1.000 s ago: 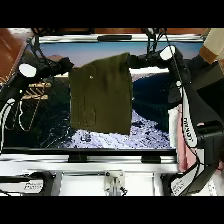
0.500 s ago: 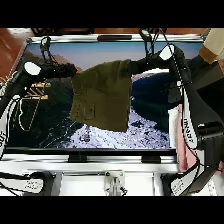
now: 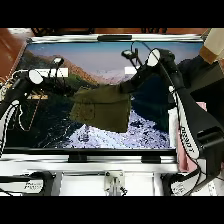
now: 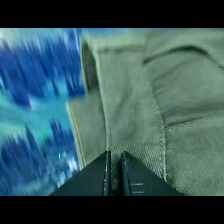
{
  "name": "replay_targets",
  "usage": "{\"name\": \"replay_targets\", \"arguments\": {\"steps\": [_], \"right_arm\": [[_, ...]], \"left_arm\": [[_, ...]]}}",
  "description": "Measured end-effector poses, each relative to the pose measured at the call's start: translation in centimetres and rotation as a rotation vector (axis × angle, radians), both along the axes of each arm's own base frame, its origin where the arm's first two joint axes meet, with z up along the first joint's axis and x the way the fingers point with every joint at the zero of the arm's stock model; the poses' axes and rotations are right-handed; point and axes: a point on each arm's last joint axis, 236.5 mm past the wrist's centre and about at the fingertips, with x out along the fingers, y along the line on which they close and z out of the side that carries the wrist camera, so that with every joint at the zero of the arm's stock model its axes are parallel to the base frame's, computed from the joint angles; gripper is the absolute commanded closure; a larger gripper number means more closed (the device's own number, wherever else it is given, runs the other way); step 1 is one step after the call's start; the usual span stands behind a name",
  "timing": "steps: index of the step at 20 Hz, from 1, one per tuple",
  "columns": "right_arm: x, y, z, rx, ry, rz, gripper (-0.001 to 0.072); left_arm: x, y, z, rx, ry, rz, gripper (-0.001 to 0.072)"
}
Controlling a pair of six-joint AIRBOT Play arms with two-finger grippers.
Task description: Fold the shirts.
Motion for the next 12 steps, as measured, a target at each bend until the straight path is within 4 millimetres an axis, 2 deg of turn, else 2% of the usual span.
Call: {"name": "replay_targets", "arguments": {"steps": [4,6,8,9,10,11,12], "right_arm": [[-5.3,-0.2,-2.2,-0.045,0.08,-0.022,0.0605],[-8.6,-0.1,-3.2,-0.058,0.117,-0.024,0.0602],[-11.0,0.4,-4.6,-0.065,0.13,-0.033,0.0597],[-11.8,0.7,-5.5,-0.069,0.135,-0.043,0.0518],[-12.5,1.1,-6.4,-0.07,0.14,-0.053,0.0318],[-13.1,1.5,-7.3,-0.069,0.146,-0.062,0.0226],[-13.6,1.9,-7.9,-0.064,0.157,-0.074,0.0226]], "left_arm": [[-3.9,0.3,-1.8,0.011,0.045,0.0,0.0643],[-5.5,0.4,-2.7,0.014,0.063,0.002,0.0641],[-6.4,0.4,-3.7,0.008,0.081,0.011,0.064],[-6.6,0.3,-4.2,-0.002,0.088,0.021,0.0638],[-6.7,0.2,-4.7,-0.013,0.096,0.035,0.0637],[-6.6,0.0,-5.3,-0.025,0.104,0.054,0.0614],[-6.7,0.0,-5.8,-0.034,0.116,0.07,0.0451]]}}
